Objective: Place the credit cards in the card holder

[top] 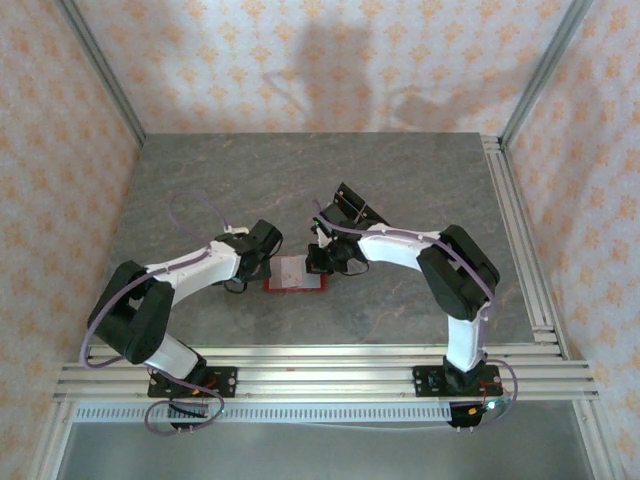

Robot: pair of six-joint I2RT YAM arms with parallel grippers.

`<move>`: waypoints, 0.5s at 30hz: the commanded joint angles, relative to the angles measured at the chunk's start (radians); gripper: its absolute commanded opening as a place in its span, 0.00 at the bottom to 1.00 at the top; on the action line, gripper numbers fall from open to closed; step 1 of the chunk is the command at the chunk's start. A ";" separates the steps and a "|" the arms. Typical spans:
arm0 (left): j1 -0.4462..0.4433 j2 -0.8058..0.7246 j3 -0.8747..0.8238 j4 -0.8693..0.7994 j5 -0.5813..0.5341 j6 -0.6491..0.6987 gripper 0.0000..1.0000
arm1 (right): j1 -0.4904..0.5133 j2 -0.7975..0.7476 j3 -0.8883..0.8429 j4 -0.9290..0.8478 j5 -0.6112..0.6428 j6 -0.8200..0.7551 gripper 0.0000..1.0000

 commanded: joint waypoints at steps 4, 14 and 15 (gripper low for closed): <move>0.008 0.032 -0.034 0.021 -0.002 -0.009 0.96 | 0.014 0.036 0.058 -0.048 0.011 -0.026 0.00; 0.007 0.044 -0.054 0.051 0.016 -0.003 0.96 | 0.033 0.085 0.102 -0.062 0.002 -0.025 0.00; 0.008 0.045 -0.055 0.053 0.018 -0.003 0.96 | 0.035 0.088 0.105 -0.063 0.000 -0.025 0.00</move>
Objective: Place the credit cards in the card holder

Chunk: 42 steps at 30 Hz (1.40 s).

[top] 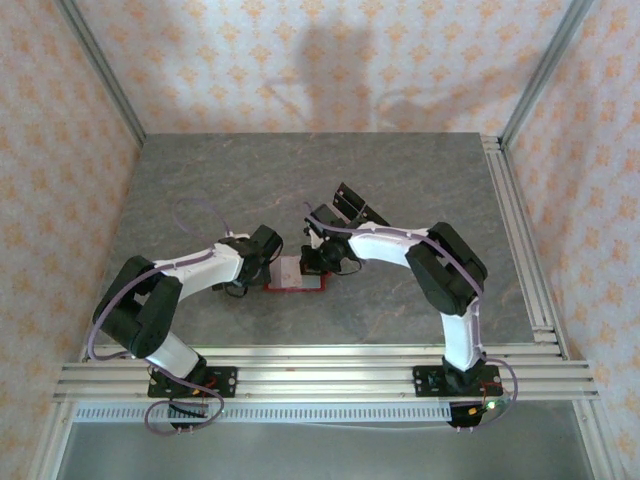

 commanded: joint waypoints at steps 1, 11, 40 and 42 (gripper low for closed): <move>0.008 0.014 -0.017 0.017 -0.002 -0.003 0.96 | 0.010 0.021 0.035 -0.033 0.000 -0.016 0.00; 0.006 0.015 -0.030 0.031 0.011 -0.002 0.96 | 0.020 0.044 0.075 -0.023 -0.017 -0.004 0.00; -0.007 -0.004 -0.021 0.000 -0.012 -0.033 0.96 | 0.042 0.022 0.140 -0.046 0.010 -0.020 0.00; -0.007 -0.021 -0.017 -0.021 -0.037 -0.048 0.96 | 0.035 0.010 0.121 -0.043 0.019 -0.018 0.00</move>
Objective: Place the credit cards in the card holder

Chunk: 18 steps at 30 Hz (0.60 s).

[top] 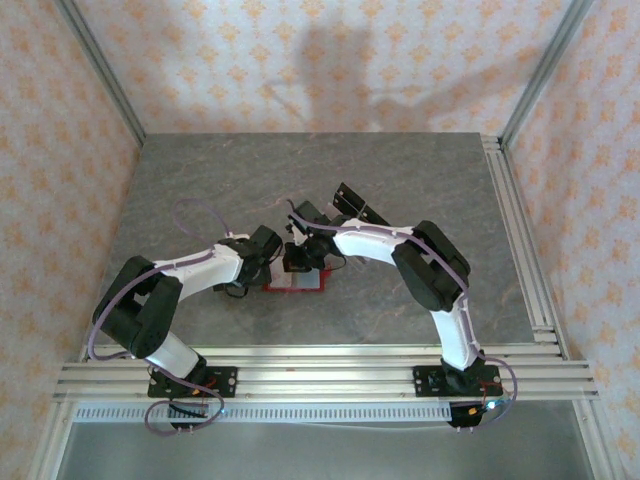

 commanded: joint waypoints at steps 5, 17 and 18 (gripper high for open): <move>-0.001 -0.055 0.000 -0.085 -0.102 -0.065 0.97 | -0.019 -0.081 -0.061 -0.018 0.057 -0.013 0.00; 0.007 -0.014 -0.008 -0.059 -0.077 -0.054 0.97 | -0.021 -0.051 -0.062 -0.021 0.051 -0.011 0.00; 0.006 -0.010 -0.010 -0.055 -0.074 -0.052 0.97 | -0.021 -0.047 -0.058 -0.023 0.050 -0.011 0.00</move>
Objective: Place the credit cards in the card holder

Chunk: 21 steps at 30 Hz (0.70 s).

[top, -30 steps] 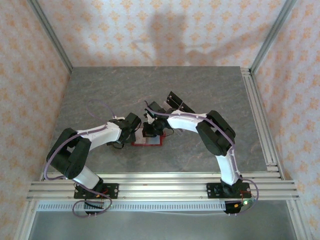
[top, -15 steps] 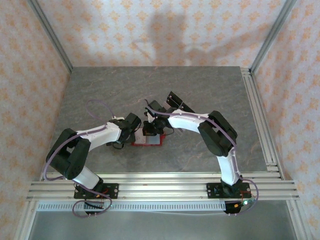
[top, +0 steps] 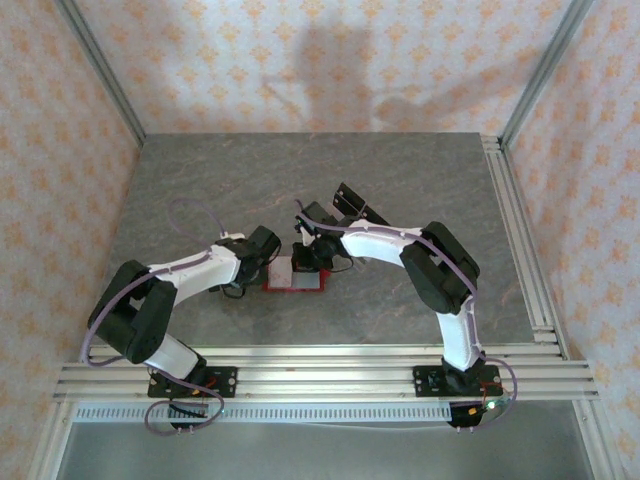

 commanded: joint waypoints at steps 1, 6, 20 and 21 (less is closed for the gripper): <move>0.006 0.019 -0.012 -0.006 -0.022 -0.011 0.97 | -0.002 0.010 0.013 -0.023 0.008 -0.014 0.00; 0.007 0.030 -0.021 0.007 -0.014 -0.009 0.97 | -0.002 0.033 0.040 -0.035 -0.006 -0.018 0.00; 0.008 0.036 -0.039 0.036 0.004 -0.008 0.97 | 0.014 0.080 0.117 -0.080 -0.020 -0.039 0.00; 0.006 0.035 -0.040 0.037 0.005 -0.008 0.97 | 0.015 0.081 0.120 -0.082 -0.020 -0.039 0.00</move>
